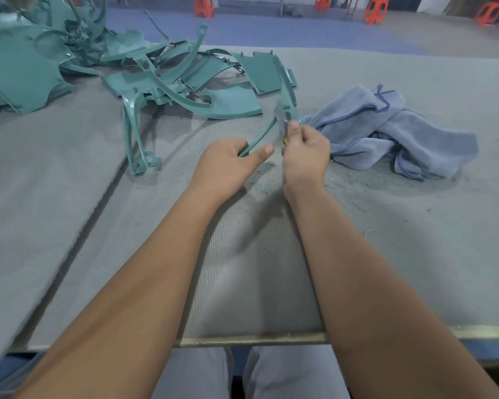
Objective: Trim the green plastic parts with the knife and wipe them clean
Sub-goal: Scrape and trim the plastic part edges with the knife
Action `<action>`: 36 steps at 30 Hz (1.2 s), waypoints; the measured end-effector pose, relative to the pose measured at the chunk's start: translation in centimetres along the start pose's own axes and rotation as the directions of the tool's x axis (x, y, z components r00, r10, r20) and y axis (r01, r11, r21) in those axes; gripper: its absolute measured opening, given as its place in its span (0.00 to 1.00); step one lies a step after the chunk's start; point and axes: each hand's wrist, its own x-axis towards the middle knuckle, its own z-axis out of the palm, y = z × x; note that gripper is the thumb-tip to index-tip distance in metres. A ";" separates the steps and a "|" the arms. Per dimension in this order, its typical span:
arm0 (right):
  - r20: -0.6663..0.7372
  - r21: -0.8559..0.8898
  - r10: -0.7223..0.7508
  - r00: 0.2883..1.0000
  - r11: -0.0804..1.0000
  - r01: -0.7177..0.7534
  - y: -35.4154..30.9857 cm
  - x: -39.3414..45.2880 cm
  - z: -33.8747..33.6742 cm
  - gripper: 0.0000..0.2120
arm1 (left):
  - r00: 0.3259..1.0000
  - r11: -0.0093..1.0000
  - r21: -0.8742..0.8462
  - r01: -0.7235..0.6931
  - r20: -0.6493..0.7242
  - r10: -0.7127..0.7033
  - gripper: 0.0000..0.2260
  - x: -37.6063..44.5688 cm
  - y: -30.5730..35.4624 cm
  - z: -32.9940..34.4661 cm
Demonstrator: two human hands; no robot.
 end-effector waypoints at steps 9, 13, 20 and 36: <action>0.138 0.108 0.093 0.986 0.988 -0.108 0.0 0.4 -0.2 0.18 | 0.990 0.991 -0.131 0.025 0.142 -0.006 0.15 -0.2 -1.2 -1.2; 0.244 0.189 0.171 0.955 0.957 -0.220 -0.4 0.2 -0.5 0.16 | 0.973 0.980 -0.190 0.059 0.230 -0.014 0.11 0.1 -0.7 -1.5; 0.416 0.080 0.112 0.903 0.984 -0.159 -0.8 -0.2 -0.7 0.13 | 0.952 0.970 -0.200 0.136 0.299 -0.072 0.10 1.0 0.0 -1.6; 0.190 0.255 0.278 0.942 0.912 -0.321 -0.3 1.6 -1.0 0.19 | 0.999 0.987 0.157 -0.033 0.033 0.028 0.15 -0.2 -0.3 -0.9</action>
